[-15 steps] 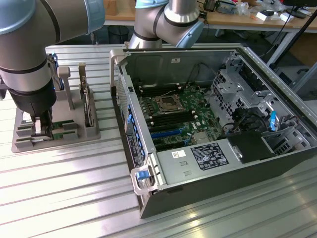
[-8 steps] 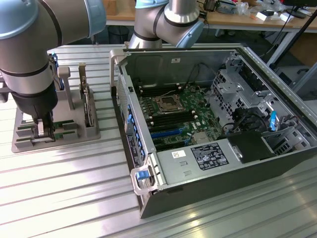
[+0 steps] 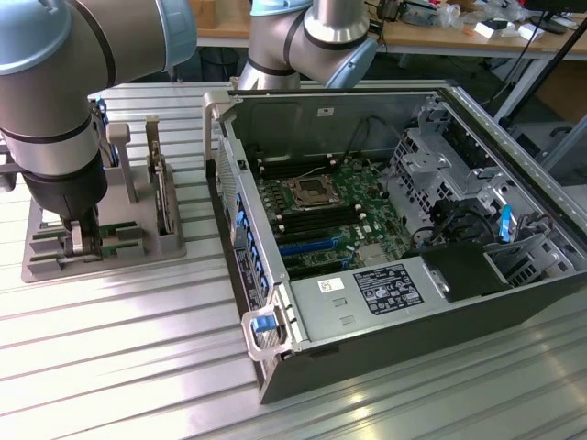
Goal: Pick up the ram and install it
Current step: 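Pick up the ram and move it above insertion slot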
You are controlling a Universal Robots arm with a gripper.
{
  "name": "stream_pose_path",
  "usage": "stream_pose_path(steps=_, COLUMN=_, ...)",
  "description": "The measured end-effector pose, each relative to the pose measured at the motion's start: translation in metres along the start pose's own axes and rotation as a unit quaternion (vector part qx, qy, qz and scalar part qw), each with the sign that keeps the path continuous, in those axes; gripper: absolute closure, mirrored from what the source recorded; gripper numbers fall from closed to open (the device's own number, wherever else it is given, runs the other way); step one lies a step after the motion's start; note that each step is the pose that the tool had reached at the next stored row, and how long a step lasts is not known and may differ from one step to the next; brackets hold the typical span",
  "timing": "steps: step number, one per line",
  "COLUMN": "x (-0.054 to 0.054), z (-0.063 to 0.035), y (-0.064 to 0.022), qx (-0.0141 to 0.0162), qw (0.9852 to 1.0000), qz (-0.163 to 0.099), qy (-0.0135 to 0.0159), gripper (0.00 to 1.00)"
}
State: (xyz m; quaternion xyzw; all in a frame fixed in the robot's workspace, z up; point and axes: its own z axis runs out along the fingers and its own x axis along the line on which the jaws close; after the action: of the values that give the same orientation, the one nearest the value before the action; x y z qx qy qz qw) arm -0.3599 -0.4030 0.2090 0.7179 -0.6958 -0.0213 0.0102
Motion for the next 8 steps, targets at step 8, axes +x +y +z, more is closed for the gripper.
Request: stream_pose_path(steps=8, x=0.0, z=0.0, y=0.0, qx=0.0, qw=1.0, qz=0.0, qy=0.0, gripper=0.88)
